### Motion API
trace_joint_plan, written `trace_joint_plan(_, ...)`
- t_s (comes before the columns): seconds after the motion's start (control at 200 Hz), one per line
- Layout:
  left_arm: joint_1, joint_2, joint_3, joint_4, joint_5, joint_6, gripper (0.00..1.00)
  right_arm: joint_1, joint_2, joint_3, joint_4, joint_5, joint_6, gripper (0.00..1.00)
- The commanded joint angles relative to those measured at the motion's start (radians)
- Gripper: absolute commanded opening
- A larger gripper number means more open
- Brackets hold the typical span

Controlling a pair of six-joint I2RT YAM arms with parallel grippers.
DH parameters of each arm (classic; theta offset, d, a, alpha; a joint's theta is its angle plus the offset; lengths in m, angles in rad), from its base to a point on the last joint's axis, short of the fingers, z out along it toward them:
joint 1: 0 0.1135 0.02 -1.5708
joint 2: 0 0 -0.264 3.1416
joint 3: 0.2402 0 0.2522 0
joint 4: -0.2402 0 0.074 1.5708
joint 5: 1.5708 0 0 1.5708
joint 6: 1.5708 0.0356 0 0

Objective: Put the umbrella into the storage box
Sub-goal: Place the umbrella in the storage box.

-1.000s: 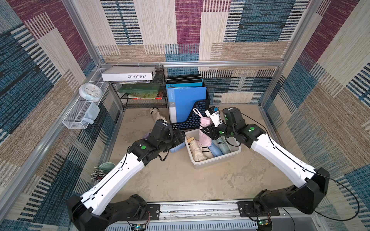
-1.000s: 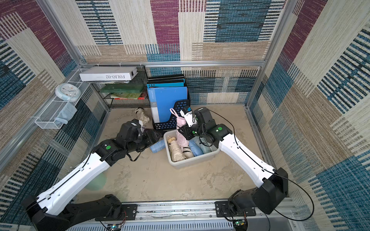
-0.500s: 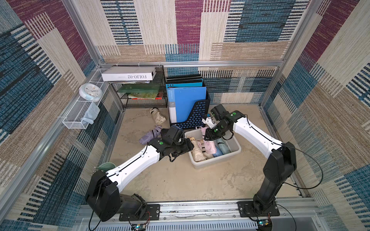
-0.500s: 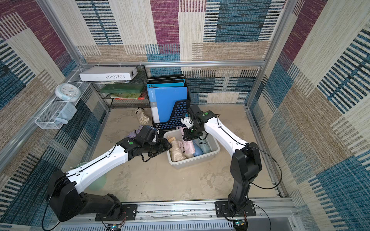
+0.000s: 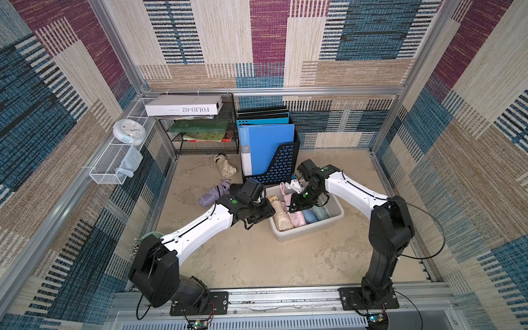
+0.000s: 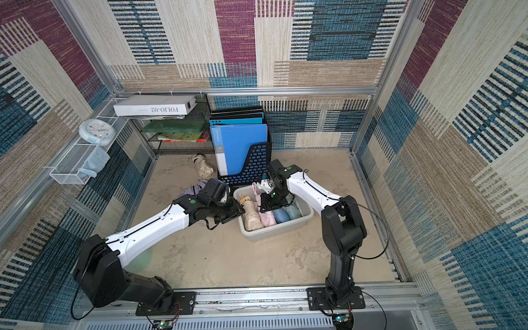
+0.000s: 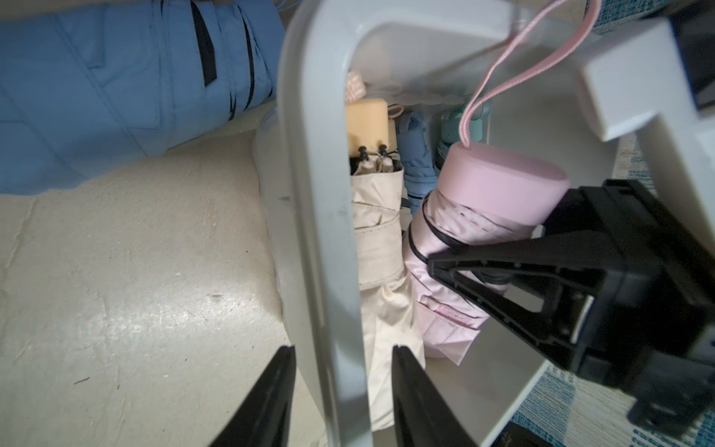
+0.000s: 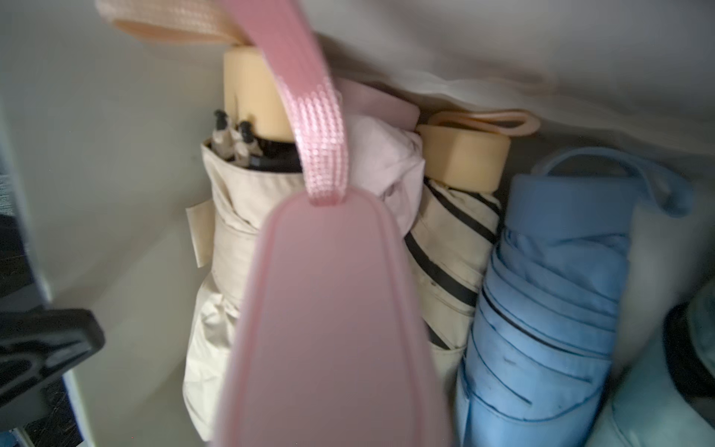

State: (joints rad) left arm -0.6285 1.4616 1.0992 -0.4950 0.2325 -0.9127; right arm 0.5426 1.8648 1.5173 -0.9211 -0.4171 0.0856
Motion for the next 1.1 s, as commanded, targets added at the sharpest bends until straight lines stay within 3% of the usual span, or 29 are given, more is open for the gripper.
trace_joint_plan(0.0,0.001,0.009,0.01,0.019,0.01,0.021,0.43,0.001,0.015,0.0,0.034,-0.034,0.016,0.24)
trace_joint_plan(0.095,0.001,0.01,0.01,0.016,0.011,0.03,0.42,-0.001,0.014,0.01,0.039,0.026,0.031,0.47)
trace_joint_plan(0.215,0.001,0.001,0.007,0.022,0.001,0.033,0.4,-0.011,-0.038,-0.017,0.057,0.089,0.055,0.56)
trace_joint_plan(0.336,0.001,-0.003,0.007,0.024,-0.007,0.038,0.39,-0.02,-0.112,-0.068,0.066,0.107,0.073,0.54)
trace_joint_plan(0.461,0.001,0.001,0.007,0.028,-0.007,0.038,0.38,-0.021,-0.173,-0.172,0.118,0.062,0.117,0.46)
trace_joint_plan(0.596,0.001,0.006,0.008,0.033,-0.007,0.041,0.37,-0.014,-0.175,-0.239,0.197,-0.007,0.167,0.34)
trace_joint_plan(0.776,0.001,-0.008,0.011,0.024,-0.023,0.04,0.36,-0.006,-0.167,-0.268,0.249,0.003,0.188,0.3)
trace_joint_plan(0.852,0.001,-0.027,0.009,0.018,-0.051,0.041,0.41,-0.006,-0.184,-0.251,0.241,0.027,0.176,0.34)
trace_joint_plan(1.002,0.001,-0.09,0.019,-0.005,-0.15,0.053,0.63,-0.008,-0.246,-0.202,0.24,0.1,0.147,0.52)
trace_joint_plan(1.092,0.011,-0.134,0.014,-0.011,-0.23,0.044,0.72,-0.008,-0.311,-0.205,0.292,0.152,0.121,0.56)
